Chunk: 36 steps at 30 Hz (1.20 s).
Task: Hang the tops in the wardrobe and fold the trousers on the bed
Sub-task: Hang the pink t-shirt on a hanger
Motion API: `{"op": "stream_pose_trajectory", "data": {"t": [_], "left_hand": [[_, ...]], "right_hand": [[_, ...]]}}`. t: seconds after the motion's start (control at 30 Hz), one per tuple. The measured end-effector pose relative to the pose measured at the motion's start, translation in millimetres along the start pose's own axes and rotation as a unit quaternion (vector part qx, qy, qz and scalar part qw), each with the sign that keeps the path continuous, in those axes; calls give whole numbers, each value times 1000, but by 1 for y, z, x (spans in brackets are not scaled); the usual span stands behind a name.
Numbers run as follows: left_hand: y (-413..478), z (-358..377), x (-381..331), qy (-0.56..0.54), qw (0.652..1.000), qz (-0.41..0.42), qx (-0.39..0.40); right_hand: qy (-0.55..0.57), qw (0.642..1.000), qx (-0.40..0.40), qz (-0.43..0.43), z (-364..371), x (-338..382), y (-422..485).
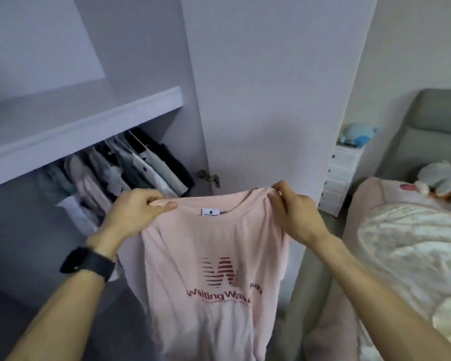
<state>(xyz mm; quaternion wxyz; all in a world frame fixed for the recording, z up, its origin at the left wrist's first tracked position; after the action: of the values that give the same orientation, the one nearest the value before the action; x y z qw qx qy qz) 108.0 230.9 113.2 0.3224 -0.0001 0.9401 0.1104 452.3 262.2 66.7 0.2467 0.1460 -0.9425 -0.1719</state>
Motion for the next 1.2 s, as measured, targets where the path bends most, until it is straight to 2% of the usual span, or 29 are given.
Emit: {"op": "stream_pose_trajectory", "data": {"t": [0.07,0.13,0.2,0.3,0.37,0.43,0.5,0.57,0.63,0.7,0.8,0.83,0.87,0.93,0.97,1.03,1.13,1.2], "left_hand": [[-12,-19,36,-3,998,-16,-57],[-24,-36,64,-13,996,-53,-67],[-34,-44,81,-40,993,-103,-35],[-51,-48,102,-95,972,-213,20],[-63,-57,109,-134,958,-252,14],[-74,-75,113,-151,951,-271,2],[-83,-92,111,-142,952,-273,6],[-91,-103,112,-104,950,-292,-22],[-100,-107,112,-41,944,-315,-85],[-108,-107,109,-14,934,-315,-167],[-125,-104,105,-19,914,-284,-289],[-133,-103,103,-4,907,-282,-314],[-139,-102,101,19,902,-291,-317],[-147,-100,99,97,898,-330,-276],[-151,-97,99,134,889,-350,-264],[-157,-95,95,164,877,-349,-287],[-167,-98,84,180,854,-324,-364],[-176,-103,78,180,852,-337,-357]], "right_hand": [[38,999,-34,-6,16,18,11],[40,998,-47,-19,31,33,26],[15,998,23,-51,50,49,39],[29,974,213,-72,91,66,52],[139,949,282,-38,106,74,70],[274,911,309,-3,119,85,92],[344,888,305,-7,128,96,110],[272,914,296,-61,142,106,126],[179,931,300,-103,153,115,141],[135,939,267,-169,155,124,156],[220,932,164,-235,152,137,170],[231,926,153,-257,155,139,171],[198,923,162,-287,161,141,170],[54,908,256,-326,178,140,167],[15,898,288,-331,184,137,167],[69,906,265,-324,187,138,176],[204,920,129,-309,174,146,188],[211,912,145,-321,176,153,186]]}}
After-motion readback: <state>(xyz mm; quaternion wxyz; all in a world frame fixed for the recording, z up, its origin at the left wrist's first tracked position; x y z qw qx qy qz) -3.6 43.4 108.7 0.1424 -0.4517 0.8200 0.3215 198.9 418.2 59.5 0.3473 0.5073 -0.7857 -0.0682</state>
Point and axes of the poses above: each hand's wrist, its own y-axis towards the middle knuckle, its own z-axis out of the palm, x = y × z, the point moved 2 cm from there along y, towards the middle knuckle, and after that the axes turned 10 degrees about -y, right-handed, at the moved point
